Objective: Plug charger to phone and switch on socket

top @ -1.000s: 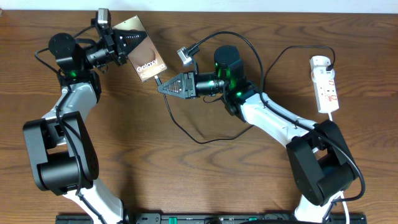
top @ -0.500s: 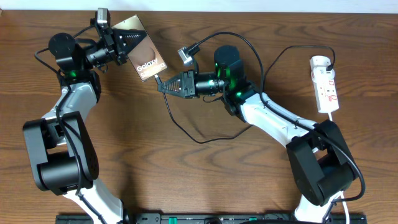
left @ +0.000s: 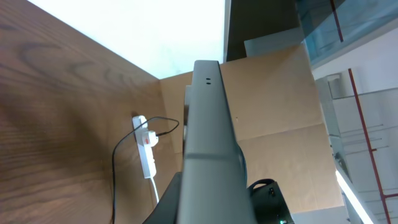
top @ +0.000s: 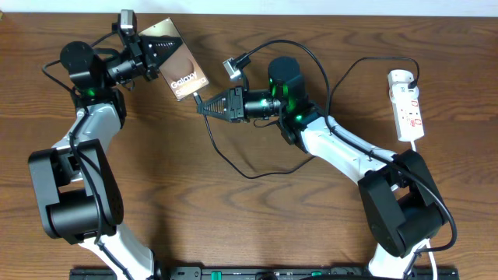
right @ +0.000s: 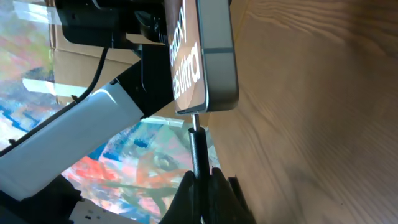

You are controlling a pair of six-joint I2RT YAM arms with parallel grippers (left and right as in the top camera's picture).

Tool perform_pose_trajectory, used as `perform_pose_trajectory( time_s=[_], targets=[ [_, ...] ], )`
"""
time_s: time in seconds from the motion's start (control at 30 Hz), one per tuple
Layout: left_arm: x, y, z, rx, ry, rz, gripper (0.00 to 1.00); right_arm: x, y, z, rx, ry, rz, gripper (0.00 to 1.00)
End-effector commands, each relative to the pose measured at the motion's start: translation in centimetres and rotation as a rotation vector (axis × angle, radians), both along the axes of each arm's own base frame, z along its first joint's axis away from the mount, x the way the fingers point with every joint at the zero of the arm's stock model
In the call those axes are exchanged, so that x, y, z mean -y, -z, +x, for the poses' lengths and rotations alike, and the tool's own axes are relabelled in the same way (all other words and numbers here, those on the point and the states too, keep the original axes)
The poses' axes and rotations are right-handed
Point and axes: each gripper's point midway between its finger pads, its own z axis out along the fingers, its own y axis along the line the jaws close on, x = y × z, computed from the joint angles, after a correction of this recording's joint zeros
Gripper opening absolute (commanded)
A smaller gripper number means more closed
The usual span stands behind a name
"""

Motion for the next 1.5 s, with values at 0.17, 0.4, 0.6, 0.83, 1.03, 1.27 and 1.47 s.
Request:
perform_pose_trajectory(
  time_s=[0.17, 0.4, 0.6, 0.83, 1.03, 1.27, 1.47],
  targets=[
    [0.6, -1.2, -1.0, 0.04, 0.064, 0.021, 0.07, 0.2, -0.2, 1.8, 0.008, 0.092, 0.006, 0.01],
    [0.7, -1.2, -1.0, 0.04, 0.067, 0.021, 0.07, 0.1, -0.2, 1.7, 0.009, 0.09, 0.006, 0.01],
    [0.8, -1.1, -1.2, 0.038, 0.079, 0.023, 0.07, 0.0, -0.2, 1.6, 0.013, 0.084, 0.006, 0.01],
    [1.0, -1.0, -1.7, 0.037, 0.111, 0.03, 0.07, -0.1, -0.2, 1.5, 0.02, 0.083, 0.006, 0.01],
    [1.1, -0.9, -2.1, 0.035, 0.138, 0.036, 0.07, -0.1, -0.2, 1.5, 0.019, 0.082, 0.006, 0.01],
    [1.2, -0.8, -2.5, 0.035, 0.159, 0.041, 0.07, -0.1, -0.2, 1.4, 0.034, 0.073, 0.006, 0.01],
    [1.3, -0.7, -2.8, 0.033, 0.178, 0.045, 0.07, -0.1, -0.2, 1.4, 0.036, 0.072, 0.007, 0.01]
  ],
)
